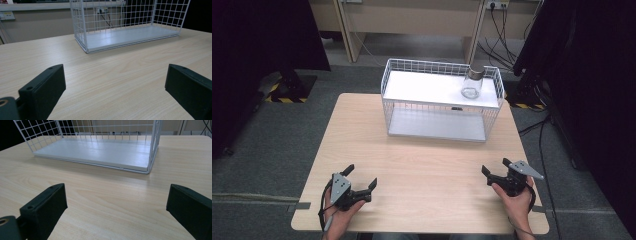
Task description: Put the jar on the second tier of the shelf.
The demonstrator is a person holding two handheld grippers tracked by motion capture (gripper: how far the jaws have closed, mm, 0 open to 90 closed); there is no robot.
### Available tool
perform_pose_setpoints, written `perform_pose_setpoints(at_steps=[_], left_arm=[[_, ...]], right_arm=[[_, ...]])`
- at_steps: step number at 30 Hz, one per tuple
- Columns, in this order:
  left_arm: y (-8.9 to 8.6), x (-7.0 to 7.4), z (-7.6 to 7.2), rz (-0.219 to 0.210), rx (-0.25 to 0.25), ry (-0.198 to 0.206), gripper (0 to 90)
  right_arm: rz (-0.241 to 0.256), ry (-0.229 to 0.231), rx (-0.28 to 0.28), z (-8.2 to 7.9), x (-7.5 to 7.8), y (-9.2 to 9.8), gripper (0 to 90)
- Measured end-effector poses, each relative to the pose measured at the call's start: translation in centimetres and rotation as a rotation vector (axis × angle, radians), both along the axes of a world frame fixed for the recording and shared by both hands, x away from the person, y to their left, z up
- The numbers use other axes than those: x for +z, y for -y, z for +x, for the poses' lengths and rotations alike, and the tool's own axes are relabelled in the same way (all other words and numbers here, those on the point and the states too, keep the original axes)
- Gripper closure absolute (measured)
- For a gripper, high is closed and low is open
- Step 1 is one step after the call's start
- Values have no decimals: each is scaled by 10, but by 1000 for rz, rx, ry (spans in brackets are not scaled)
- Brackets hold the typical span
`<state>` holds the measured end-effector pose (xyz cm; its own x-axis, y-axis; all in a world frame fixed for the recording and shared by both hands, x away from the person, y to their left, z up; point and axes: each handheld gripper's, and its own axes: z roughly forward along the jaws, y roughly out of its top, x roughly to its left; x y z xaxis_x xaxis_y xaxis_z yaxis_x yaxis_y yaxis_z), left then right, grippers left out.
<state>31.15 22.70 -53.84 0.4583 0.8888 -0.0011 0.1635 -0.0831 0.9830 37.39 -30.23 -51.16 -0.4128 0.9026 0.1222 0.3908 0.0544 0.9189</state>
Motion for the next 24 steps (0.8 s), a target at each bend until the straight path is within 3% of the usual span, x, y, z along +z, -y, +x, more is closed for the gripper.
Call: perform_pose_setpoints(at_steps=[12, 24], left_arm=[[0, 0, 0, -4, 1, 0, 28], [0, 0, 0, -4, 1, 1, 29]], right_arm=[[10, -18, -17, -5, -12, 5, 35], [7, -2, -21, -7, -12, 5, 38]])
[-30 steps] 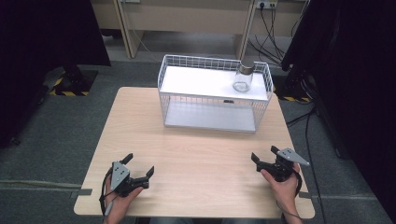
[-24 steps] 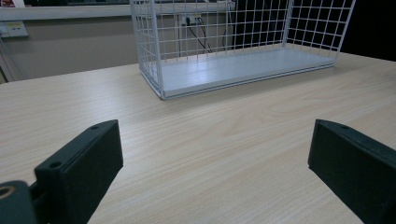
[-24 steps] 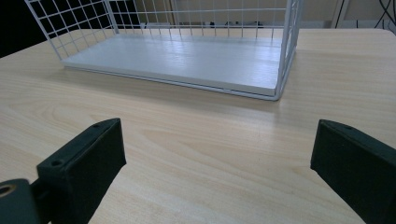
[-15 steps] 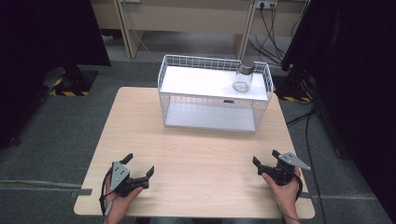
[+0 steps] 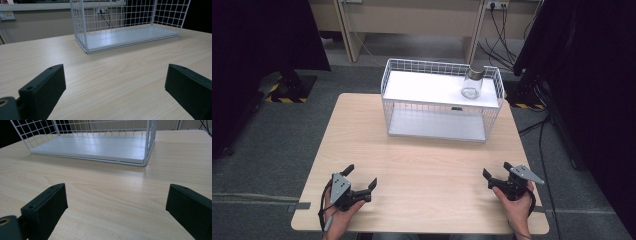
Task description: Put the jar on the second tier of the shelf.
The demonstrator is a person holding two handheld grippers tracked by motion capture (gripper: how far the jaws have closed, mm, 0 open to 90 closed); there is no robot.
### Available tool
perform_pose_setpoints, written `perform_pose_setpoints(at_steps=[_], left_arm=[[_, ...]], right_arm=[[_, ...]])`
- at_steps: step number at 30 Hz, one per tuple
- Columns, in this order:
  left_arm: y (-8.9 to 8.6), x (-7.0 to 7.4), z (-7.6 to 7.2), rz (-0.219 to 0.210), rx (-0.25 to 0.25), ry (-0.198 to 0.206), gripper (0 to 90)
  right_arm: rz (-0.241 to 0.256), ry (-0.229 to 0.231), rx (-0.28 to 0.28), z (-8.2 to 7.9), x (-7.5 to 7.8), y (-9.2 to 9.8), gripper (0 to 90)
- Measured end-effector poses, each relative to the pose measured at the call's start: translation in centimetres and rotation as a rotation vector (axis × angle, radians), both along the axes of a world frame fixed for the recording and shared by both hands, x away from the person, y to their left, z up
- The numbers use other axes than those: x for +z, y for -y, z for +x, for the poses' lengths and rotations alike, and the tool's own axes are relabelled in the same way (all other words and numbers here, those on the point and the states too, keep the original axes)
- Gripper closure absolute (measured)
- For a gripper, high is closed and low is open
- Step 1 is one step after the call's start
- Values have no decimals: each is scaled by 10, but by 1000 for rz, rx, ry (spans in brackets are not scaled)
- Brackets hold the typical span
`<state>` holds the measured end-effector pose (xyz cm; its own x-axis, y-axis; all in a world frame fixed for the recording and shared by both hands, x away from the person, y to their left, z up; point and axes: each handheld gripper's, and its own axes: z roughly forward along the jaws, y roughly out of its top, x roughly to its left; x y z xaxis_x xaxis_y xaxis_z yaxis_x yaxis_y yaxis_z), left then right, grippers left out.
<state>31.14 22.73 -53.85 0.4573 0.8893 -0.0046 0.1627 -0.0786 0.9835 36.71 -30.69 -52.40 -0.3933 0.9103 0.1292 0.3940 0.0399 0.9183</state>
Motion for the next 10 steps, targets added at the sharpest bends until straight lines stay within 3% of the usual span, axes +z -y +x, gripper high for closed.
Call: perform_pose_setpoints(at_steps=[10], left_arm=[[0, 0, 0, -1, -2, 0, 31]], right_arm=[[0, 2, -1, 0, 0, 0, 39]])
